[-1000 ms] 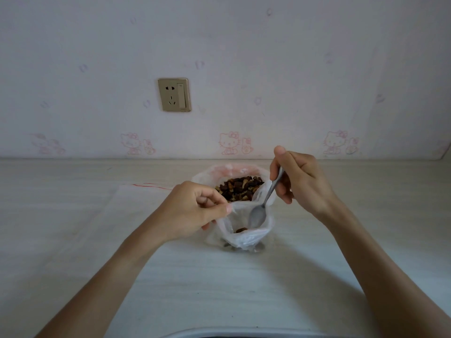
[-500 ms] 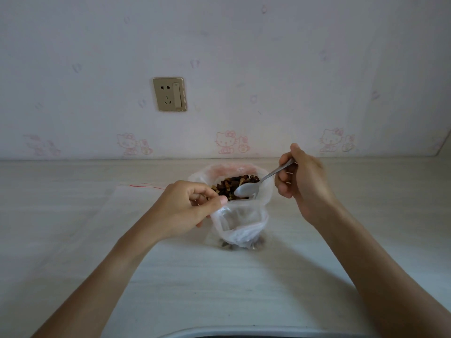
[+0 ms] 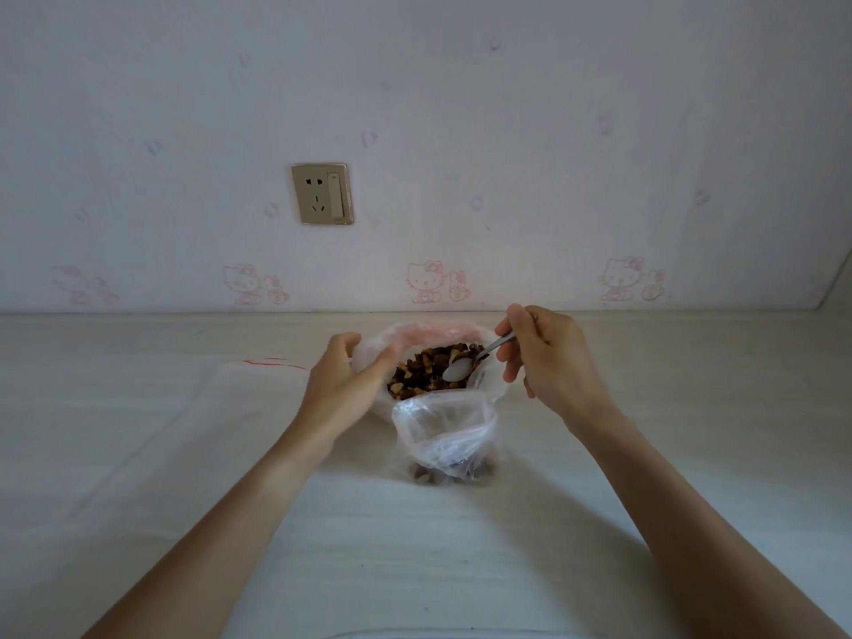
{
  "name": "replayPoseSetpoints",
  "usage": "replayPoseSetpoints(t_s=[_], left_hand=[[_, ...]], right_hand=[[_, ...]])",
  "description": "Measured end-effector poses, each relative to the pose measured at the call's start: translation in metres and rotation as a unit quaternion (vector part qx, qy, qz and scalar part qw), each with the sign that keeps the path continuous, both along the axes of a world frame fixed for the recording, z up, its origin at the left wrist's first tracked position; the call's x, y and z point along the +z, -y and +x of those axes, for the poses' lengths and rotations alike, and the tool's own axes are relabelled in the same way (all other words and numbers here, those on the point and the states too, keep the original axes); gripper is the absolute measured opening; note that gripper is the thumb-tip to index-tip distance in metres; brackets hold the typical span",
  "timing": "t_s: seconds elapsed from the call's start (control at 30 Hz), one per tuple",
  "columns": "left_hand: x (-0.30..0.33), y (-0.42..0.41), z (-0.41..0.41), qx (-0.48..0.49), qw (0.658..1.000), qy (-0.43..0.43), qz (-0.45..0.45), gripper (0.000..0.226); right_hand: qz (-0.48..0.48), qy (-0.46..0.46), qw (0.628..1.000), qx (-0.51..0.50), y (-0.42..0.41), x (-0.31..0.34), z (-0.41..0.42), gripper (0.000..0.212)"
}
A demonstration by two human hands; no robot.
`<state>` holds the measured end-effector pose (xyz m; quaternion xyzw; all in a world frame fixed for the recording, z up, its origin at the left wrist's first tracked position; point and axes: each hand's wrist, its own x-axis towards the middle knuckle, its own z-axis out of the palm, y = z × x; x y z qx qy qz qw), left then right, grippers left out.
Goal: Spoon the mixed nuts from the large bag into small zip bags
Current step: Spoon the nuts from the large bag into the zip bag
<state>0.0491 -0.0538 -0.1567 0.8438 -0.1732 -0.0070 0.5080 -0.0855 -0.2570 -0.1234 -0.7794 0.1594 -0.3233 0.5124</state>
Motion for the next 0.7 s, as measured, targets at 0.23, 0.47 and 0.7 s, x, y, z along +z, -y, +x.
replayPoseSetpoints(t_s=[0.23, 0.47, 0.7], left_hand=[[0.005, 0.024, 0.017, -0.026, 0.994, -0.075, -0.075, 0.044], [0.000, 0.030, 0.012, -0.013, 0.984, -0.064, -0.164, 0.008], [0.006, 0.031, 0.002, -0.040, 0.978, -0.075, -0.192, 0.019]], right_hand=[[-0.009, -0.029, 0.999, 0.015, -0.001, -0.004, 0.004, 0.036], [-0.004, -0.030, 0.999, 0.033, -0.011, -0.011, 0.010, 0.037], [0.164, -0.049, 0.981, 0.089, -0.014, -0.010, 0.006, 0.036]])
